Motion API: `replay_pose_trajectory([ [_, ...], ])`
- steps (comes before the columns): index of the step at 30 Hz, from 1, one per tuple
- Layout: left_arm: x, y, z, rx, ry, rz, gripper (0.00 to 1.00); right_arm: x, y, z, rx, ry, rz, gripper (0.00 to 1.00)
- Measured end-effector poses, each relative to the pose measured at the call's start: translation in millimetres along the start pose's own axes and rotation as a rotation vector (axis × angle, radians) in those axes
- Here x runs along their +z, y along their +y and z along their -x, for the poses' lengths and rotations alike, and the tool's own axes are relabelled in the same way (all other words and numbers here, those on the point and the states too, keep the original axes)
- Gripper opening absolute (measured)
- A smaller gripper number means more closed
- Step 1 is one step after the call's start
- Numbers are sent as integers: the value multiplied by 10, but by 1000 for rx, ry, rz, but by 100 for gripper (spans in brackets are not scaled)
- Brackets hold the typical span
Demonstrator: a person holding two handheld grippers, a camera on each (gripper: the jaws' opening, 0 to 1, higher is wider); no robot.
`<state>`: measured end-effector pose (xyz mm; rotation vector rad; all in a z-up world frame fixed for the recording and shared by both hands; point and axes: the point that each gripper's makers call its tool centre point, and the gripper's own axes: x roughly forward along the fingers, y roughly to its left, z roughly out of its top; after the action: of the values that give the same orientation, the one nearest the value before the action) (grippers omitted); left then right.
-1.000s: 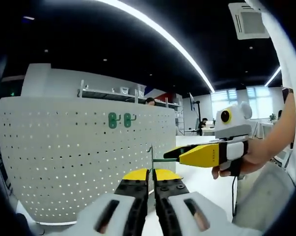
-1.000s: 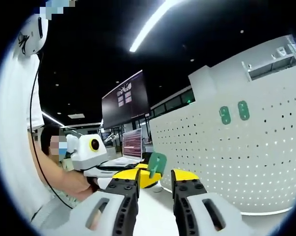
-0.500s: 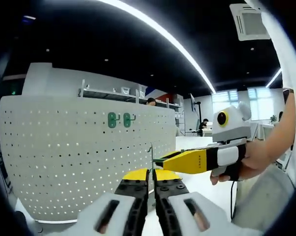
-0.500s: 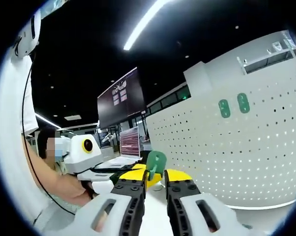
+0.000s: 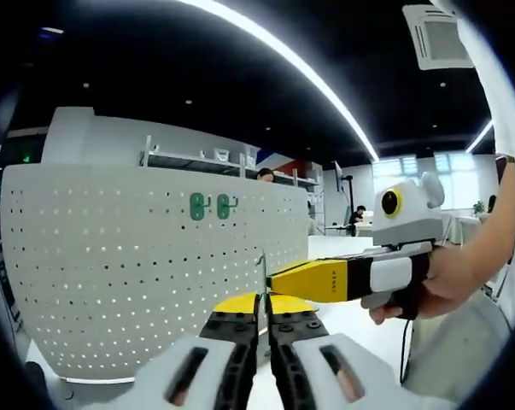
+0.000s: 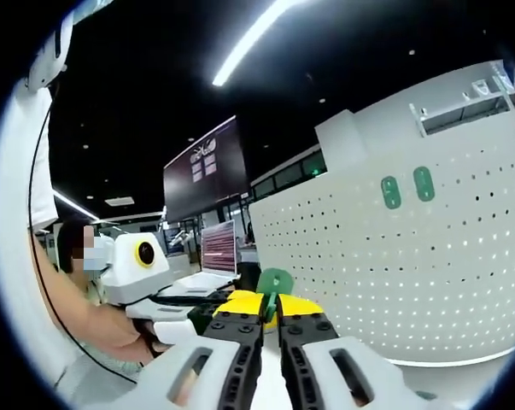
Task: Insert the hook assembly into the mounting plate slot until the hook locks in place.
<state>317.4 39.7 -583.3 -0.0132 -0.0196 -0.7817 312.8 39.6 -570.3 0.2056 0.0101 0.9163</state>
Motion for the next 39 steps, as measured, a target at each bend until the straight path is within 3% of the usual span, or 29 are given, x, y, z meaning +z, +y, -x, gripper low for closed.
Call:
replay_pose_trajectory([
  [8, 50, 34, -28, 27, -9, 37, 2, 67, -35, -31, -37, -28, -28, 2],
  [27, 54, 13, -44, 11, -17, 16, 3, 75, -40, -9, -30, -28, -2, 1],
  [37, 36, -5, -57, 4, 3, 12, 5, 69, -29, 7, -32, -18, 22, 0],
  [39, 5, -15, -60, -2, 27, 16, 9, 59, -40, 8, -35, -17, 22, 0],
])
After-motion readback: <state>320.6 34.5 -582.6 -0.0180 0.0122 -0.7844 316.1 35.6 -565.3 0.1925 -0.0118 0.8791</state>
